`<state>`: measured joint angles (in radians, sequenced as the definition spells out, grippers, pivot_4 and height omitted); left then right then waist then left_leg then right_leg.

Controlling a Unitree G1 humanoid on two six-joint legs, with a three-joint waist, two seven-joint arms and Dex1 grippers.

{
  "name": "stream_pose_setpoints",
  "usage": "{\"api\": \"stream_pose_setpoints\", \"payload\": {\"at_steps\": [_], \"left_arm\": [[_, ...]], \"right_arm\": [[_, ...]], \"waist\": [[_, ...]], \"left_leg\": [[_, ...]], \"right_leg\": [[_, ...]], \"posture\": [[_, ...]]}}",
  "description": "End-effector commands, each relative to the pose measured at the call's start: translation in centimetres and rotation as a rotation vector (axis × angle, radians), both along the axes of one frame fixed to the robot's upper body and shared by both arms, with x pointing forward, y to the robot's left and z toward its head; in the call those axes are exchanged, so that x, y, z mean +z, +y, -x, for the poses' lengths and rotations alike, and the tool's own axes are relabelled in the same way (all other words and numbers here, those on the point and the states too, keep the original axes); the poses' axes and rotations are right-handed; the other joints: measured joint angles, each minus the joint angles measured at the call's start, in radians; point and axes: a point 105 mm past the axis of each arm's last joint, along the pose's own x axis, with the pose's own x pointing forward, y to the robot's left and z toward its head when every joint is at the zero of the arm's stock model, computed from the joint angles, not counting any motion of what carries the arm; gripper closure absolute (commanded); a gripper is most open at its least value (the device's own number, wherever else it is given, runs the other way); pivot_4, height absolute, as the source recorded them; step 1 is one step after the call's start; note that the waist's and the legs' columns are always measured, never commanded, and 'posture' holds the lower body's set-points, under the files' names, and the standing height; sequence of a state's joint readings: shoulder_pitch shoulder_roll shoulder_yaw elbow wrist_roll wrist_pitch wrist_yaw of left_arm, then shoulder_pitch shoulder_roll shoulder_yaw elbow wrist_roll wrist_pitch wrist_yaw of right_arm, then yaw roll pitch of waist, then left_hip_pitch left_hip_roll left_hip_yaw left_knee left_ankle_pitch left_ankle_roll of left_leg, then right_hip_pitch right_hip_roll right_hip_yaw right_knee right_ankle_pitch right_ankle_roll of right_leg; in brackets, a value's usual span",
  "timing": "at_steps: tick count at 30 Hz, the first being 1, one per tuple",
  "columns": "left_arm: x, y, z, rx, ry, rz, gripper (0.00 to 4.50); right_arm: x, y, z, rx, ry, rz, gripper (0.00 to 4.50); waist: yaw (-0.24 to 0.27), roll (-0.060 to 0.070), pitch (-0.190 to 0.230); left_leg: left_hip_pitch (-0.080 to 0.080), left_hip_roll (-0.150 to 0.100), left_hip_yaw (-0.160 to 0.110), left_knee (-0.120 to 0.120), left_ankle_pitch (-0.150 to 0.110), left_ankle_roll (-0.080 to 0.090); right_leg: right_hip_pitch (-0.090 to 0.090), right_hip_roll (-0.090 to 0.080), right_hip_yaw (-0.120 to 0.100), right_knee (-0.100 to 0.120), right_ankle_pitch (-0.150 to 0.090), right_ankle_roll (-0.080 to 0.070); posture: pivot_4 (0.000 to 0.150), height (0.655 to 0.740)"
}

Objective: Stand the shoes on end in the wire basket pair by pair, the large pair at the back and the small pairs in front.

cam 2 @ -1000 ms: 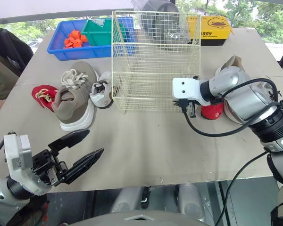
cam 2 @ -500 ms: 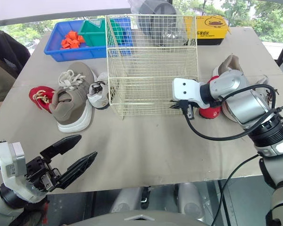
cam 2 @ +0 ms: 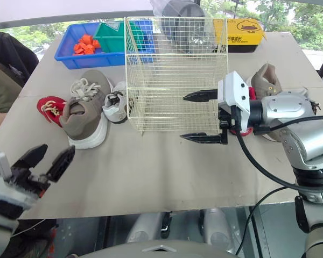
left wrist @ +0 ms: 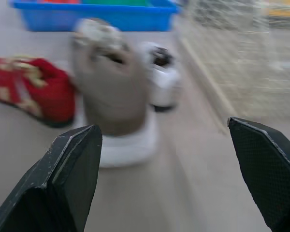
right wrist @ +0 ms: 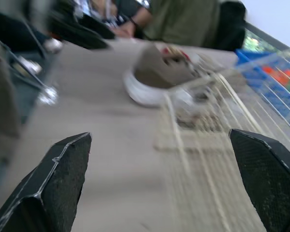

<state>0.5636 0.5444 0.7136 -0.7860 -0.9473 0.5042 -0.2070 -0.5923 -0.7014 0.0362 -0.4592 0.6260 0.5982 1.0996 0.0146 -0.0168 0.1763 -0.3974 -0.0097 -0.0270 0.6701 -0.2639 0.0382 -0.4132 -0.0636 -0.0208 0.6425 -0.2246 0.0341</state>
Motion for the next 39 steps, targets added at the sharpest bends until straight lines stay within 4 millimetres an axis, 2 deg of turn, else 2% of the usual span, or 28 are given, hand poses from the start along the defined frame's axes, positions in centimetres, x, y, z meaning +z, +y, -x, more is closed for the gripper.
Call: {"api": "stream_pose_setpoints", "payload": {"at_steps": [1, 6, 10, 13, 18, 21, 24, 27, 29, 32, 35, 38, 39], "left_arm": [[1.2, 0.9, -1.1, 0.042, 0.003, -0.122, 0.0], [1.7, 1.2, -3.4, 0.058, 0.044, -0.127, 0.0], [2.2, 0.8, -6.6, 0.083, 0.072, -0.071, 0.0], [1.1, 1.5, -7.5, 0.143, 0.139, -0.114, 0.0], [-1.8, 0.3, -8.5, 0.121, 0.225, -0.1, 0.0], [-2.7, -0.1, -8.4, 0.129, 0.223, -0.068, 0.9], [-2.0, -0.3, -8.4, 0.132, 0.157, -0.072, 2.22], [-1.8, -0.4, -8.1, 0.13, 0.125, -0.087, 3.31], [-1.7, -0.3, -7.9, 0.13, 0.106, -0.093, 3.74], [-1.0, 0.1, -7.2, 0.152, 0.057, -0.112, 3.83], [0.8, -0.1, -6.6, 0.168, -0.063, -0.104, 3.84], [5.6, 0.2, -5.0, 0.261, -0.319, -0.097, 3.84], [7.6, 0.2, -4.1, 0.297, -0.417, -0.128, 3.85]], "right_arm": [[0.5, 0.1, 0.7, -0.013, -0.036, -0.021, 0.08], [0.6, 0.4, 1.0, -0.039, -0.043, -0.043, 0.08], [0.4, 0.3, 1.3, -0.049, -0.054, -0.038, 0.08], [0.8, 0.4, 1.5, -0.045, -0.059, -0.05, 0.08], [1.3, 0.2, 1.8, -0.029, -0.05, -0.06, 0.08], [1.2, 0.4, 1.7, -0.029, -0.062, -0.042, 0.0], [1.5, 0.6, 1.5, -0.027, -0.059, -0.052, 0.0], [1.5, 0.7, 1.3, -0.016, -0.055, -0.049, 0.0], [1.4, 0.7, 1.2, -0.008, -0.05, -0.048, 0.0], [1.3, 0.7, 0.9, 0.007, -0.051, -0.042, 0.0], [1.3, 0.7, 0.7, 0.021, -0.062, -0.037, 0.0], [2.1, 1.2, 0.3, 0.043, -0.087, -0.064, 0.0], [3.1, 1.6, 0.0, 0.036, -0.094, -0.094, 0.0]], "waist": [[-0.001, -0.002, -0.001], [-0.001, -0.001, -0.001], [0.004, -0.001, -0.001], [-0.005, -0.002, -0.001], [-0.009, -0.002, 0.0], [-0.002, -0.001, -0.001], [-0.002, -0.001, -0.001], [-0.001, -0.001, -0.001], [-0.002, -0.001, -0.001], [-0.003, -0.001, -0.001], [-0.004, -0.001, -0.001], [-0.002, -0.004, 0.001], [-0.001, -0.006, 0.002]], "left_leg": [[0.0, 0.0, 0.0, 0.0, 0.0, 0.0], [0.0, -0.002, 0.002, 0.0, 0.0, 0.0], [0.0, -0.002, -0.001, 0.0, 0.0, 0.0], [0.0, -0.002, -0.001, 0.0, 0.0, 0.0], [0.0, -0.002, 0.001, -0.001, 0.0, -0.001], [0.001, -0.002, 0.001, -0.002, 0.0, -0.001], [0.001, -0.003, 0.002, -0.001, 0.0, -0.001], [0.001, -0.003, 0.002, -0.001, 0.0, 0.0], [0.001, -0.003, 0.002, -0.001, 0.0, 0.0], [0.0, -0.003, 0.002, -0.001, 0.0, 0.0], [0.0, -0.003, 0.002, -0.001, 0.0, 0.0], [-0.001, -0.003, 0.002, -0.001, 0.0, 0.0], [-0.003, -0.003, 0.002, -0.001, 0.0, 0.0]], "right_leg": [[0.0, 0.001, 0.0, 0.0, 0.0, 0.0], [0.0, 0.0, -0.001, 0.0, 0.0, 0.0], [0.0, 0.0, -0.001, 0.0, 0.002, 0.003], [0.001, 0.0, -0.001, 0.0, 0.003, 0.004], [-0.001, 0.0, 0.002, 0.0, 0.003, 0.004], [-0.001, -0.005, 0.002, 0.0, 0.003, 0.004], [-0.001, -0.006, 0.002, 0.0, 0.002, 0.003], [0.0, -0.006, 0.003, 0.0, 0.002, 0.003], [0.0, -0.006, 0.003, 0.0, 0.002, 0.003], [-0.001, -0.007, 0.003, -0.001, 0.002, 0.003], [-0.001, -0.007, 0.003, -0.001, 0.003, 0.004], [-0.002, -0.007, 0.003, -0.001, 0.003, 0.004], [-0.003, -0.007, 0.002, -0.001, 0.003, 0.004]], "posture": [[0.15, 0.74], [0.15, 0.74], [0.15, 0.74], [0.15, 0.74], [0.15, 0.74], [0.15, 0.74], [0.15, 0.74], [0.15, 0.74], [0.15, 0.74], [0.15, 0.74], [0.15, 0.74], [0.15, 0.74], [0.15, 0.74]]}}
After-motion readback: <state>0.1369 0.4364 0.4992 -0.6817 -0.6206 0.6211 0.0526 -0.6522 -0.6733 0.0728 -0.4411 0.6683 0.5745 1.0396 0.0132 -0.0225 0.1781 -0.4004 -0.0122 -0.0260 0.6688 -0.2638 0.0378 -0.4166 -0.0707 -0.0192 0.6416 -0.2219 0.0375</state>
